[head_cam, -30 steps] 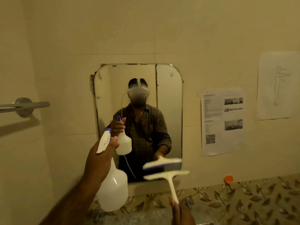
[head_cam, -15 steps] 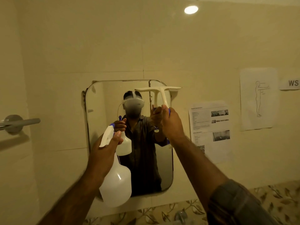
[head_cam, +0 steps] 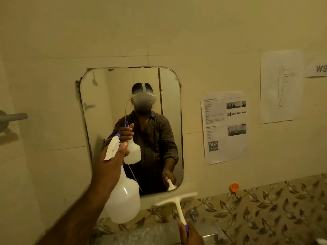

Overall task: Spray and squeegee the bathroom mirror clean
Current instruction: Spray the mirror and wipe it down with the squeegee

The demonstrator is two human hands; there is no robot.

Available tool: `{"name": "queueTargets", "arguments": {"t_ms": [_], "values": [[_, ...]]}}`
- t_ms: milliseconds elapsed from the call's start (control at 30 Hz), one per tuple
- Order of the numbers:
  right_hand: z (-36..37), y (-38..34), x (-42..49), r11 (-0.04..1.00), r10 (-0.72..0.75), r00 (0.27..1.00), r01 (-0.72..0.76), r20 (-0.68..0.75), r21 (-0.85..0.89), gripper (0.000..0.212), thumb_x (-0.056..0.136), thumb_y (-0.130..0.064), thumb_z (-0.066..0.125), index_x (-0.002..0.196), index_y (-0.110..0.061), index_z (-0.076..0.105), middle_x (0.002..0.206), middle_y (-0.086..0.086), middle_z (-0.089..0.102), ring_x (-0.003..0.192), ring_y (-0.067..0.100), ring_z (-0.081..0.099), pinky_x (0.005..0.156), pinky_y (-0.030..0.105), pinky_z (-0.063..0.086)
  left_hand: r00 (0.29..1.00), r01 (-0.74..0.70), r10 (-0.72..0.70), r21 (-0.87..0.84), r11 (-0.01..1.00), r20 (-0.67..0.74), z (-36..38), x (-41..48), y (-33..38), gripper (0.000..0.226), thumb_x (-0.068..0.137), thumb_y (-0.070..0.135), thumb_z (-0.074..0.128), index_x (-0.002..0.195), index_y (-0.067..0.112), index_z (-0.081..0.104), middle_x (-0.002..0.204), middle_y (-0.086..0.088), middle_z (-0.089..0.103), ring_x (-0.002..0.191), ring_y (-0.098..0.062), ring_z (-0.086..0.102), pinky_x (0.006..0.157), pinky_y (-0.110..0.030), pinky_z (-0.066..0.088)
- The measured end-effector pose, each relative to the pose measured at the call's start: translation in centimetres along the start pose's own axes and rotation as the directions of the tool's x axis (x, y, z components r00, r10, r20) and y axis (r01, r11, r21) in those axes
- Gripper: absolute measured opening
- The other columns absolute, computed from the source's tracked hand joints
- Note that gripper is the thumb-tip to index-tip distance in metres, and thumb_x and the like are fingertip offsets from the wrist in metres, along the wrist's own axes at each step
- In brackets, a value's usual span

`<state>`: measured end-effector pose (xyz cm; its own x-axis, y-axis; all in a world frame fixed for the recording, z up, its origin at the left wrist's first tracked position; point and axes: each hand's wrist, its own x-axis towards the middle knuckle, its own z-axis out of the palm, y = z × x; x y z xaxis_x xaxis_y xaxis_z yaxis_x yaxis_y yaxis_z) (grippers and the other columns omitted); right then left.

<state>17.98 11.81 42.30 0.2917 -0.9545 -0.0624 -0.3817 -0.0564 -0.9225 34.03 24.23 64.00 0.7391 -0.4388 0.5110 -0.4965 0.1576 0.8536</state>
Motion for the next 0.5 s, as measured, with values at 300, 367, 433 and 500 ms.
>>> {"name": "queueTargets", "arguments": {"t_ms": [300,367,433,500], "values": [[-9.2,-12.3,0.5,0.857,-0.406,0.893,0.446,-0.192,0.260,0.034,0.098,-0.055,0.042,0.088,-0.029,0.062,0.065,-0.004,0.059,0.052,0.000,0.054,0.052,0.023,0.046,0.990,0.033,-0.029,-0.021,0.999,0.135,1.3,-1.3,3.7,0.043,0.085,0.053,0.049,0.097,0.015,0.064,0.093,-0.008,0.071,0.093,-0.025,0.065,0.079,-0.029,0.048],[-12.0,-17.3,1.3,0.789,-0.494,0.835,0.548,-0.241,0.279,0.035,0.098,-0.056,0.040,0.090,-0.030,0.061,0.069,-0.004,0.059,0.058,0.004,0.054,0.056,0.024,0.046,0.975,0.024,-0.008,-0.068,0.997,0.222,1.8,-1.7,5.5,0.025,0.094,0.035,0.051,0.086,0.015,0.064,0.070,0.002,0.072,0.077,-0.015,0.069,0.068,-0.021,0.052],[-14.0,-21.3,1.9,0.728,-0.554,0.779,0.625,-0.295,0.283,0.037,0.099,-0.057,0.038,0.093,-0.027,0.059,0.076,-0.001,0.060,0.066,0.012,0.056,0.060,0.030,0.047,0.954,-0.003,0.024,-0.072,0.997,0.299,2.2,-1.7,6.6,0.025,0.095,0.027,0.051,0.090,0.006,0.065,0.074,-0.009,0.069,0.078,-0.024,0.066,0.080,-0.035,0.056],[-15.3,-24.6,2.4,0.673,-0.603,0.738,0.675,-0.304,0.304,0.036,0.101,-0.055,0.037,0.090,-0.027,0.056,0.075,0.000,0.057,0.063,0.013,0.053,0.058,0.031,0.046,0.937,0.000,0.033,-0.094,0.996,0.347,2.2,-1.7,7.3,0.026,0.095,0.027,0.052,0.098,0.005,0.065,0.085,-0.016,0.068,0.085,-0.029,0.065,0.088,-0.041,0.054]]}}
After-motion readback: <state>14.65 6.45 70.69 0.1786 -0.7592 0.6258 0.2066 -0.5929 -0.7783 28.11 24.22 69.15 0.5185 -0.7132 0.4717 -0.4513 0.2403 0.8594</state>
